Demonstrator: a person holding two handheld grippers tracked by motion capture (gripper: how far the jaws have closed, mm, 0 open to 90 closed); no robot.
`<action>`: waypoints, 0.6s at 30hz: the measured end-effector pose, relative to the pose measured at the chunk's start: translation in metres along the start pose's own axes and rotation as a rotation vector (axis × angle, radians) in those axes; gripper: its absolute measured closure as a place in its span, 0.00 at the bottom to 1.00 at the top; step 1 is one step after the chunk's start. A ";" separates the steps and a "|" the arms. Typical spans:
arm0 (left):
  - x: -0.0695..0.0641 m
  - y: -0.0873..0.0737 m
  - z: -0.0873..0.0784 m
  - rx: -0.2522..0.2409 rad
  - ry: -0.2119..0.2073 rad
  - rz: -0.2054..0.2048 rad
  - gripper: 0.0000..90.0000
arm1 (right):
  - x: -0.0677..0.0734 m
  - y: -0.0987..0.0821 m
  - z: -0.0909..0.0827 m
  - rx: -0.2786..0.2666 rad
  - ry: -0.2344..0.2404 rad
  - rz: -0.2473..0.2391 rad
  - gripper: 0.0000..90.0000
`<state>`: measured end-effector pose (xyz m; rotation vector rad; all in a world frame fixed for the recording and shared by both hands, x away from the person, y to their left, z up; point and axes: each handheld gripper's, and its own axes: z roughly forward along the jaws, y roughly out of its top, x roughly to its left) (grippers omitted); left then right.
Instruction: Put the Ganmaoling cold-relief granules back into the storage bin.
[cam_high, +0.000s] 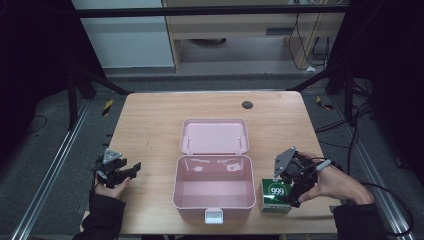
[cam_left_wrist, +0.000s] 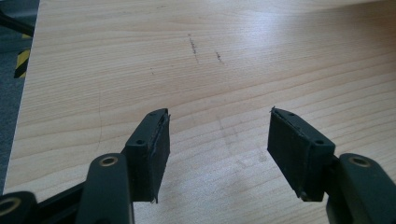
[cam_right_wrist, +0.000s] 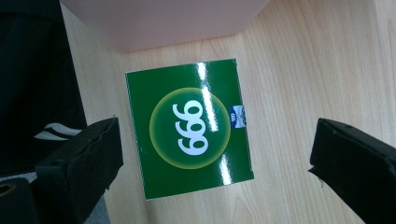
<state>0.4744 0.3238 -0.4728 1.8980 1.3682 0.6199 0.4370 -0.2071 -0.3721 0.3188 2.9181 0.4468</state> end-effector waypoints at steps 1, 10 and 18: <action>0.000 0.000 0.000 0.001 0.000 0.000 0.43 | 0.000 0.000 0.002 0.006 0.006 -0.004 0.03; 0.000 0.000 0.000 0.001 0.002 0.002 0.42 | 0.003 -0.001 0.012 0.029 0.021 -0.019 0.02; 0.000 0.000 0.000 0.000 0.002 0.003 0.42 | 0.006 -0.002 0.025 0.038 0.040 -0.027 0.02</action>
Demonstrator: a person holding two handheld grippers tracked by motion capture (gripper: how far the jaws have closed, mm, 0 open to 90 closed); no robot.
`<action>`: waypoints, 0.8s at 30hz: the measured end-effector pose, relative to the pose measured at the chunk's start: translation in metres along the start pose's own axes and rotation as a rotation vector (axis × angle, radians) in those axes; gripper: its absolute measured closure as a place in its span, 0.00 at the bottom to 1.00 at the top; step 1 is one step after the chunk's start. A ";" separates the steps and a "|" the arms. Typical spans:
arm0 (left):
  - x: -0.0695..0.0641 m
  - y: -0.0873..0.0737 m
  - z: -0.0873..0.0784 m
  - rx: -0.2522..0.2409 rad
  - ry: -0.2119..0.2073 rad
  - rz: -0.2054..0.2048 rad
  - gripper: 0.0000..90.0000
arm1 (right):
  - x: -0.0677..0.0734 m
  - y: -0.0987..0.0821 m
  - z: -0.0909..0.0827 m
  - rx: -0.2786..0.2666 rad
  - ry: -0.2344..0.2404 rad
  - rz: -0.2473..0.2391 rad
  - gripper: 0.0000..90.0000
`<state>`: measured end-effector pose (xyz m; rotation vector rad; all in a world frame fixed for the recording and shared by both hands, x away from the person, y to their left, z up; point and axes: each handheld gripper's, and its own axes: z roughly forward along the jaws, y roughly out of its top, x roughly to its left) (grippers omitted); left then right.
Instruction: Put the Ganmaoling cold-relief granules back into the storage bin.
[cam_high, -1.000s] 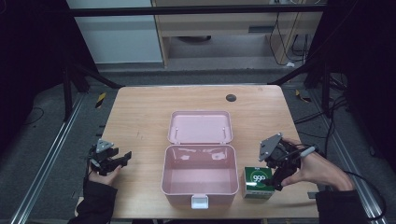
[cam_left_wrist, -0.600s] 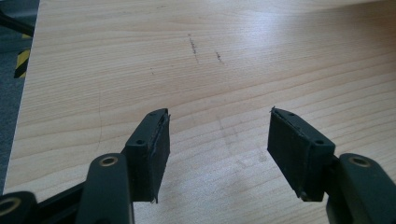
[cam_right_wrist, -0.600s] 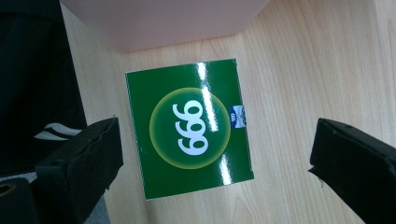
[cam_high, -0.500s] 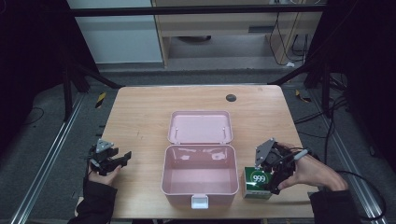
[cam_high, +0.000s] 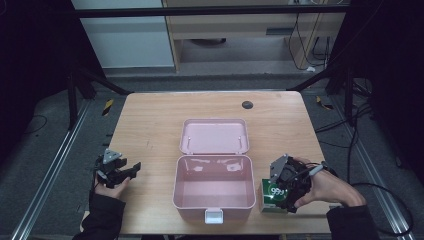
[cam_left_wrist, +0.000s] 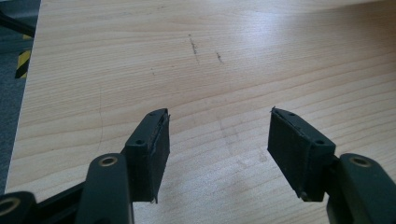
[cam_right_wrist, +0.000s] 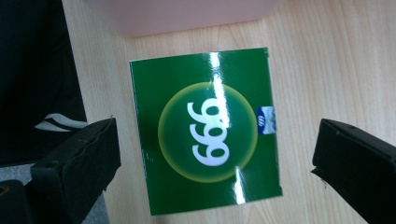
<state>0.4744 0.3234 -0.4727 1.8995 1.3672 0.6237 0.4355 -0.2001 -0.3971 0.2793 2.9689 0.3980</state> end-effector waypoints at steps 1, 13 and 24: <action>0.000 0.000 0.000 0.000 0.000 0.002 0.42 | 0.000 0.000 0.002 0.000 0.001 -0.006 0.02; 0.000 0.000 0.001 0.000 0.000 -0.001 0.42 | 0.001 0.001 0.017 0.032 0.023 -0.016 0.01; 0.000 0.000 0.001 0.003 -0.001 0.001 0.42 | 0.000 0.002 0.030 0.062 0.028 -0.018 0.02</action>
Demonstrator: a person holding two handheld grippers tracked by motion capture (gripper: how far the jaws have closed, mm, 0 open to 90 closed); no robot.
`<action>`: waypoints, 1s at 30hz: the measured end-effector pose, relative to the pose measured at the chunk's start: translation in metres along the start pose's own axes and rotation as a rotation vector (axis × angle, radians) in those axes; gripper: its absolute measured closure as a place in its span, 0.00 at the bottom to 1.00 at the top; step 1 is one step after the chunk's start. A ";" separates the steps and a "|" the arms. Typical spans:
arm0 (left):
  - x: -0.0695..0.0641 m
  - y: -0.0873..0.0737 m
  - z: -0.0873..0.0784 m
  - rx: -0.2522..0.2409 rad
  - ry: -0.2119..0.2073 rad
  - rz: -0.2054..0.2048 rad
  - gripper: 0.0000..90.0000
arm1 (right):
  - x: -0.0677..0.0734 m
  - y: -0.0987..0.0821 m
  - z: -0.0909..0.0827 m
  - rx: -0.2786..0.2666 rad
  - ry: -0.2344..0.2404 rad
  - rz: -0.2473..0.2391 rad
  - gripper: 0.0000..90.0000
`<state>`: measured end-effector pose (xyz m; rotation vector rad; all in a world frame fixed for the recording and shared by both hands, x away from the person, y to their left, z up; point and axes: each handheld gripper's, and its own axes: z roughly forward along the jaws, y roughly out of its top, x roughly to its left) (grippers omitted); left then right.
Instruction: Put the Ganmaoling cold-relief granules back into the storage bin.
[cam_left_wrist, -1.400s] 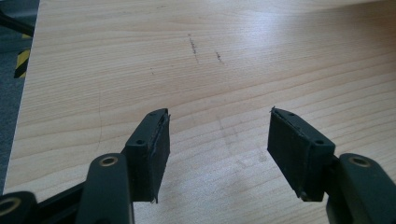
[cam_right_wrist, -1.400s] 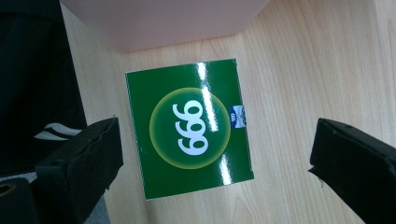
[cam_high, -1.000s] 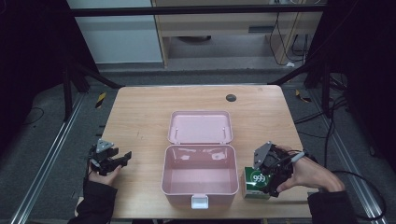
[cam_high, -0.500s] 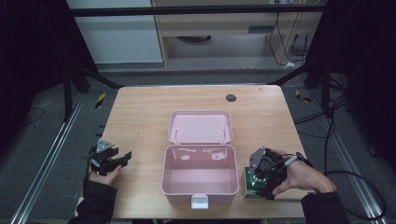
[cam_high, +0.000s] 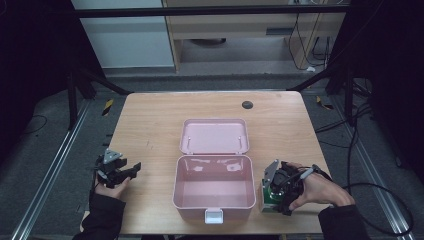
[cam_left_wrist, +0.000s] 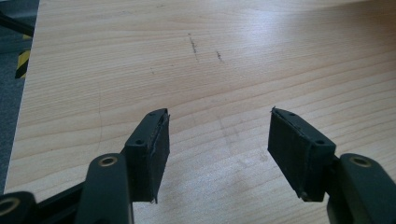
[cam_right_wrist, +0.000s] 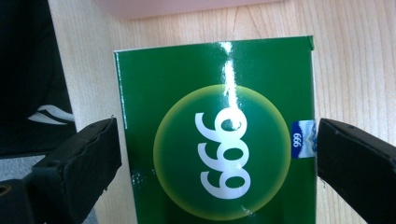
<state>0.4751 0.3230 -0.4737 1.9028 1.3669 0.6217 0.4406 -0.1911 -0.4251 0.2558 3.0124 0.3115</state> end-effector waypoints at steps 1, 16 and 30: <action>0.000 0.000 0.000 0.002 0.000 0.002 0.42 | 0.000 0.000 0.001 0.000 0.003 -0.001 0.02; 0.000 0.000 0.000 0.006 0.001 0.005 0.42 | -0.002 -0.002 0.016 0.015 0.031 0.012 0.06; 0.000 0.000 0.000 0.006 0.003 0.005 0.42 | -0.004 -0.005 0.024 -0.005 0.039 0.021 0.12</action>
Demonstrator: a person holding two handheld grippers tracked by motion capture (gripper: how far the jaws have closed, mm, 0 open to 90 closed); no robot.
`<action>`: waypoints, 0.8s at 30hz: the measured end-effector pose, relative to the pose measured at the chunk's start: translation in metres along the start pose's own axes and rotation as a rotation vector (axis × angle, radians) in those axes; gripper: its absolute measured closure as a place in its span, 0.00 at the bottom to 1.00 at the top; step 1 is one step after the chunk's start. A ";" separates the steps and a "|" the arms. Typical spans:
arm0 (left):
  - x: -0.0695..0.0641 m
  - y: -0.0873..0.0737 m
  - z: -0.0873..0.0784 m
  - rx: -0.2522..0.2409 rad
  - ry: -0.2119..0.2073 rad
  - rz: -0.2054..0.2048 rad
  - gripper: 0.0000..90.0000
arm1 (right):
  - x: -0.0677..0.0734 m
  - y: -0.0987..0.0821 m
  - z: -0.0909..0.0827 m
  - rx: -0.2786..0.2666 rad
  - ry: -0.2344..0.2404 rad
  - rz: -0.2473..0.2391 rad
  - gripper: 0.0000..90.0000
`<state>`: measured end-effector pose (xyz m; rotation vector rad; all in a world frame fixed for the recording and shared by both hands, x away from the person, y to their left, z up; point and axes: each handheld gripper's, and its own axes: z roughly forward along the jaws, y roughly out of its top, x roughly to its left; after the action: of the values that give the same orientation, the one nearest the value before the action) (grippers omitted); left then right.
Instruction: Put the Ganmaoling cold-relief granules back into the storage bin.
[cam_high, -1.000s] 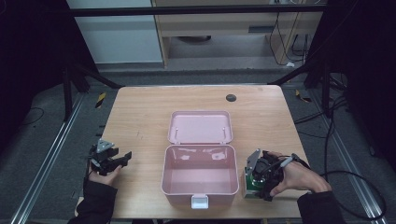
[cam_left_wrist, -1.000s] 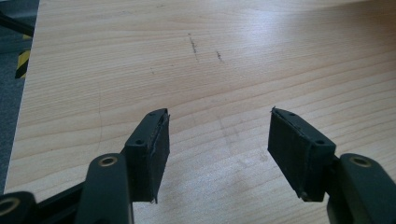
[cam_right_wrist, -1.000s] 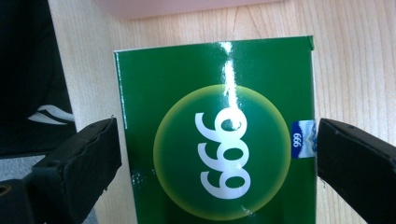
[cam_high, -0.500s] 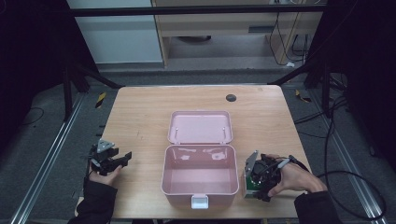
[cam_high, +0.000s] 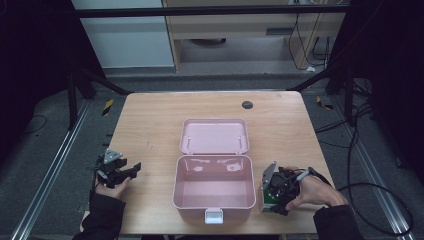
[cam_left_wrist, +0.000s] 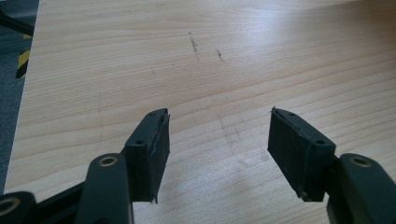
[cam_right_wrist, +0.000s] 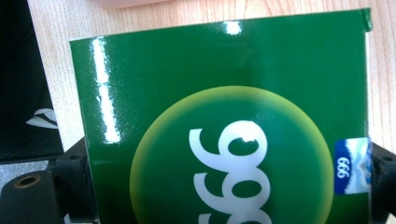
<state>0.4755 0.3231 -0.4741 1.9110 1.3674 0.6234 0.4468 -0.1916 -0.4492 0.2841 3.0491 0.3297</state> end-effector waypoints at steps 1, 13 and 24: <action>0.000 0.000 0.000 0.000 0.000 0.000 0.42 | 0.000 0.000 0.000 0.000 0.000 0.000 0.12; 0.000 0.000 0.000 -0.001 0.001 -0.002 0.42 | -0.004 -0.003 -0.004 -0.008 0.004 0.022 0.17; 0.000 0.000 0.000 0.000 0.000 0.000 0.42 | -0.003 -0.005 -0.022 -0.042 0.002 0.030 0.18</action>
<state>0.4755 0.3231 -0.4740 1.9109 1.3675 0.6234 0.4472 -0.2016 -0.4292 0.3283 3.0381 0.3952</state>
